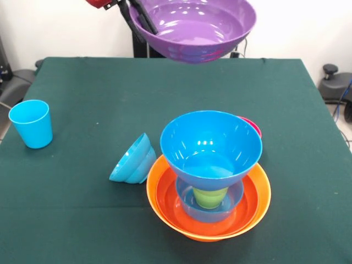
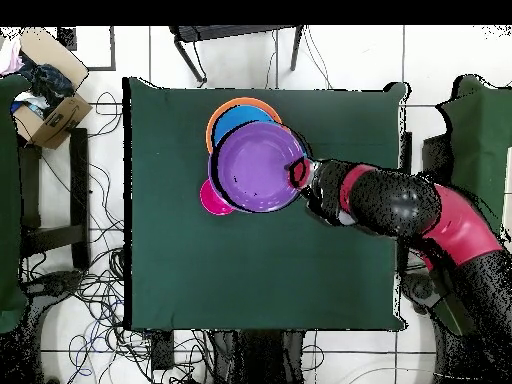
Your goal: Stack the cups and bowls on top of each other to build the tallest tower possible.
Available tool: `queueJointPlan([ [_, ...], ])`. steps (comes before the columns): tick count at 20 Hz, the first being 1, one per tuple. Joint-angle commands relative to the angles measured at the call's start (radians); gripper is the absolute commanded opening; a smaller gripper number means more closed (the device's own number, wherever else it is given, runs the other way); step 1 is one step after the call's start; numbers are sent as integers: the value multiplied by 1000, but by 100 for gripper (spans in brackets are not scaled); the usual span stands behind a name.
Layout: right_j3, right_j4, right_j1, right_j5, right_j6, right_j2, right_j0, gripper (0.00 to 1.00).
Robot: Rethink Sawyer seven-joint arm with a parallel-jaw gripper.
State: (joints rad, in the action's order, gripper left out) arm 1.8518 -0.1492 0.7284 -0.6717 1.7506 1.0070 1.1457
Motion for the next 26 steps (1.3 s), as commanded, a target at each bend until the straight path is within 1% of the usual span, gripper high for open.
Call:
queueJointPlan([
  [1, -110, 39, 16, -75, 6, -4, -84, 0],
  [3, -117, 45, 21, -69, 21, -13, -95, 0],
  [6, -72, 48, 60, -28, 54, -13, -86, 0],
  [8, -78, 53, 63, -29, 57, -24, -95, 0],
  [10, -107, 60, 47, -46, 52, -43, -112, 0],
  [15, -198, 60, 36, -114, 56, -100, -162, 0],
  [22, -275, 49, -5, -115, 65, -155, -233, 0],
  [26, -268, 48, -12, -92, 66, -172, -248, 0],
])
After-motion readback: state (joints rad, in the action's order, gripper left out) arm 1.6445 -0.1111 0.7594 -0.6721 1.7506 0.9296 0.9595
